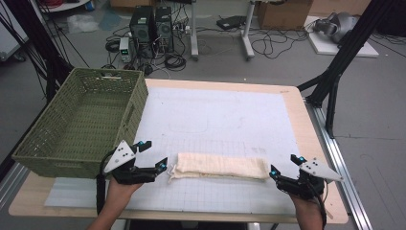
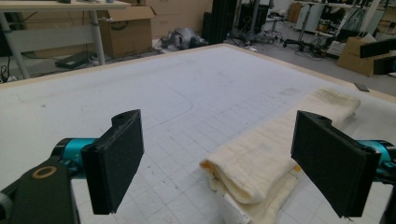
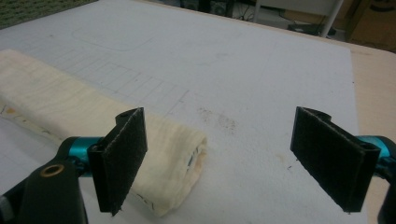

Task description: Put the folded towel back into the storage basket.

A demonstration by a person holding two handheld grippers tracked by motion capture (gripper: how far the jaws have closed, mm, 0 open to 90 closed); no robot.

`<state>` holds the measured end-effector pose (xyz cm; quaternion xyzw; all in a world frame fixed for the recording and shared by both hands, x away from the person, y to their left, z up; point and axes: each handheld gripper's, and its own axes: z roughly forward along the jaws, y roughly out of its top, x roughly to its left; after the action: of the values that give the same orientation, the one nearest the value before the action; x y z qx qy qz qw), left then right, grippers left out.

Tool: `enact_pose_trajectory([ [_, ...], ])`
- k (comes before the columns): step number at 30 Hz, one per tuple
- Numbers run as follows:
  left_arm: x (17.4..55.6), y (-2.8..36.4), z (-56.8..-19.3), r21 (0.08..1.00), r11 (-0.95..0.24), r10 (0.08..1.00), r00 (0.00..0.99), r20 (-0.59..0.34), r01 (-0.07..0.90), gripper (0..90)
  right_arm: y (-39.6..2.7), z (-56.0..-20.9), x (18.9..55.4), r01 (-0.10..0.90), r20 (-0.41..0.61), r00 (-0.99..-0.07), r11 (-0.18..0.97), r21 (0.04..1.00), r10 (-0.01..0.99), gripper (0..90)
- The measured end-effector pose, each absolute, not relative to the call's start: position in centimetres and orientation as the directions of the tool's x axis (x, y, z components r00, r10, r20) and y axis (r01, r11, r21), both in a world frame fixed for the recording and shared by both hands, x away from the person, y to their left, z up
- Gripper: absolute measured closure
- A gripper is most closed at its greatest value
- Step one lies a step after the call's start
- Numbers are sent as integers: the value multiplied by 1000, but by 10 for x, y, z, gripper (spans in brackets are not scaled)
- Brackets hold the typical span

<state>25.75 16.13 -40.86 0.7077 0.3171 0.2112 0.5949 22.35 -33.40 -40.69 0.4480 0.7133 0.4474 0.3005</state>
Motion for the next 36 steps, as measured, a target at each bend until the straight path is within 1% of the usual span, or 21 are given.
enact_pose_trajectory([
  [11, 258, 162, -406, 973, -98, 699, 710, -82, 210, 176, -333, -407, 225, 366, -23, -418, 192, 911, 908, 173],
  [22, 260, 161, -398, 967, -93, 679, 726, -113, 237, 178, -332, -408, 225, 374, -18, -420, 191, 907, 907, 172],
  [29, 264, 156, -393, 956, -104, 668, 731, -138, 276, 178, -333, -408, 224, 374, -16, -415, 186, 909, 910, 172],
  [30, 267, 154, -392, 949, -112, 659, 737, -151, 295, 180, -334, -408, 224, 373, -16, -413, 185, 909, 910, 173],
  [36, 273, 149, -390, 941, -115, 652, 739, -170, 318, 184, -334, -407, 223, 374, -15, -412, 184, 909, 911, 173],
])
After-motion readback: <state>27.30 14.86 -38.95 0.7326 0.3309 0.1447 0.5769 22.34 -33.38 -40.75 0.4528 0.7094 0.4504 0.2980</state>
